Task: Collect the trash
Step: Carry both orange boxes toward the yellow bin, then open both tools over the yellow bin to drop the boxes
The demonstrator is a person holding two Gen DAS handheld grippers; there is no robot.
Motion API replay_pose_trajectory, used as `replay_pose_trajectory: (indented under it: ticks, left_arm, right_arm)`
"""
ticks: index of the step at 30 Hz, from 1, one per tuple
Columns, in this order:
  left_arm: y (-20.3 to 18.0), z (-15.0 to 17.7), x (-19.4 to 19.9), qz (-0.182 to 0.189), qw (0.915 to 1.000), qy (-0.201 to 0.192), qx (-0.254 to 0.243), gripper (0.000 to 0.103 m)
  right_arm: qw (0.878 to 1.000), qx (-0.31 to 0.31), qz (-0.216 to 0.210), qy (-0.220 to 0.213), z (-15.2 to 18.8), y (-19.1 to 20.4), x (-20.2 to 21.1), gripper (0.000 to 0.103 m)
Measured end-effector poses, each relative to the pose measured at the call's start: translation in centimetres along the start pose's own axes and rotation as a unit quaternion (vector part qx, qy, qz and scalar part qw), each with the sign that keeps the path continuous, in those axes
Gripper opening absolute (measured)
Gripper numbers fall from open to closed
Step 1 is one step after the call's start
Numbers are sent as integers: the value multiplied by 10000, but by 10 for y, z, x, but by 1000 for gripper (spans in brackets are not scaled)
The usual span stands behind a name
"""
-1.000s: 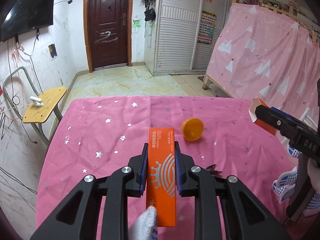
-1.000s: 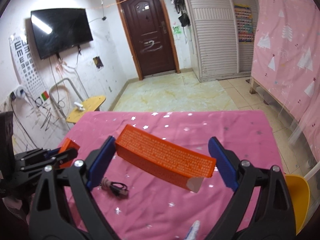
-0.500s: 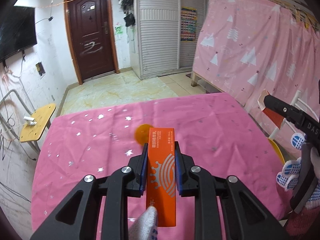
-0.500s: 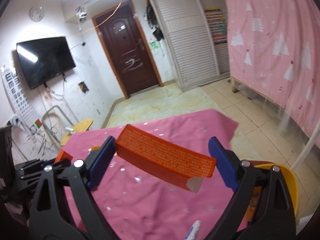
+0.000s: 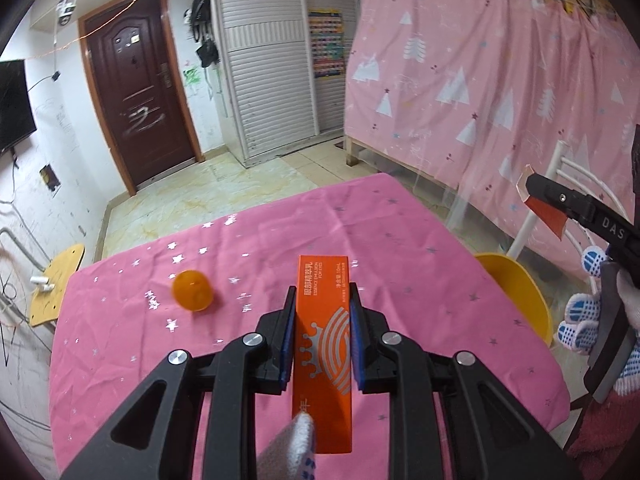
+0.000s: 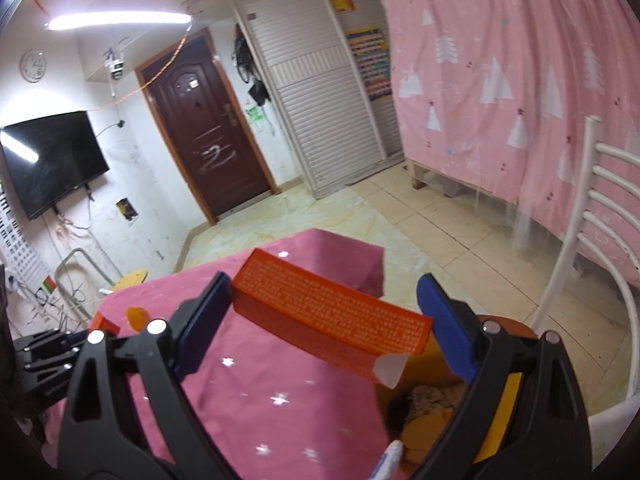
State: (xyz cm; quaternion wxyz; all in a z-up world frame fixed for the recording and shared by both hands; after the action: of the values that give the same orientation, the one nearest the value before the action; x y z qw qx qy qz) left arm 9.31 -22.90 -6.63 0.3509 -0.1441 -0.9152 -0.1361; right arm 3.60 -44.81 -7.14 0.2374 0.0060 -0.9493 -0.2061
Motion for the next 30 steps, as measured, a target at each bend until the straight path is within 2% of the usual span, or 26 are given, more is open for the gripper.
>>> replay_pose_trajectory:
  ticks: [5, 8, 11, 18, 25, 30]
  left_arm:
    - [-25, -2, -2, 81, 9998, 39, -192, 15]
    - [-40, -6, -1, 146, 9995, 35, -291, 15]
    - [-58, -13, 1, 357, 9986, 20, -385, 15]
    - [-112, -30, 4, 1105, 9925, -61, -524, 15]
    - [-166, -36, -4, 1957, 9788, 11, -611, 15]
    - [-197, -34, -7, 2147, 9736, -41, -777, 15]
  right_arm:
    - [9998, -125, 152, 69, 6, -27, 3, 90]
    - [9993, -289, 220, 64, 9, -42, 3, 96]
    - [9988, -428, 230, 31, 9, -57, 5, 96]
    - [9967, -716, 257, -286, -3, -82, 25, 96]
    - [9930, -1007, 284, -551, -9, -104, 40, 97]
    - [9930, -999, 257, -577, -9, -103, 41, 97]
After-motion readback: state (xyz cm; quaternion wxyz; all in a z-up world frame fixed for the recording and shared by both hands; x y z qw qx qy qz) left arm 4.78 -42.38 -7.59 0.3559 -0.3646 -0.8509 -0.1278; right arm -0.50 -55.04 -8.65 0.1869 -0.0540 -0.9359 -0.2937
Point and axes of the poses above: each gripper's, at about its wrist camera, not at the fingertips, and x roughly against the way its jaws point, y to its left, z to its underside, the point moved 6 cm from there along -x, roughly the way its jaws point, and after that the axes turned 6 degrees about -z, right-handed, at the moved point
